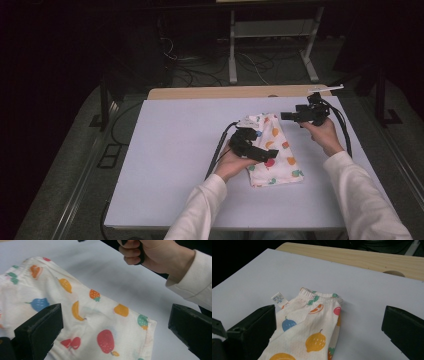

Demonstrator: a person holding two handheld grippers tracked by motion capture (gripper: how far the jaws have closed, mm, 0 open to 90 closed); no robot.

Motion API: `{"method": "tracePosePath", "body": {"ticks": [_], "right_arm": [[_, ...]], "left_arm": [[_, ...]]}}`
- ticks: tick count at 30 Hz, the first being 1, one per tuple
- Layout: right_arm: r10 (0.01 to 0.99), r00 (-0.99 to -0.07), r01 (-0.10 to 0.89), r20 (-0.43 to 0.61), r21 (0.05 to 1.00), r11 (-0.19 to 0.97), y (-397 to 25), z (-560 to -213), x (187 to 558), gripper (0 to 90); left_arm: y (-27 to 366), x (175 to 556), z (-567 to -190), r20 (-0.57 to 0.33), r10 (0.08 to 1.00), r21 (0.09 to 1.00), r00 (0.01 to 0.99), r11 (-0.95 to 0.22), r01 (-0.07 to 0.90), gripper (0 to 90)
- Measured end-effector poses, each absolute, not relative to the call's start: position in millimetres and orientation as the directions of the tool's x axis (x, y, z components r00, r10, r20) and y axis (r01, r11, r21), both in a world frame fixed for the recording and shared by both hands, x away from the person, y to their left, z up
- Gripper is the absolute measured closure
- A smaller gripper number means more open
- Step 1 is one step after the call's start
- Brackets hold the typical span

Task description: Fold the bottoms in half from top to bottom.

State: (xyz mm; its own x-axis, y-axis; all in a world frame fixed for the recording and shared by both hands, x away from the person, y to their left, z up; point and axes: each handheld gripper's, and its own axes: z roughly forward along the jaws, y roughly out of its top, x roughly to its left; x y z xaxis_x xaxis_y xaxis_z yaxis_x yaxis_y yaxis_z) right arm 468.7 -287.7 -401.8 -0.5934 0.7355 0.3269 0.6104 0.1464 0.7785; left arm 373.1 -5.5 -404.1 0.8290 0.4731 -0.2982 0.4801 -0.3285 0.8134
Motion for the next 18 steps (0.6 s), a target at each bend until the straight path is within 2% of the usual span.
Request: {"method": "tracePosePath", "body": {"ticks": [18], "right_arm": [[0.734, -0.607, 0.597, 0.306, 0.785, 0.166, -291, -393, 463, 0.0]], "left_arm": [[27, 403, -383, -0.250, 0.522, 0.815, 0.816, -0.342, 0.468, 0.0]]}}
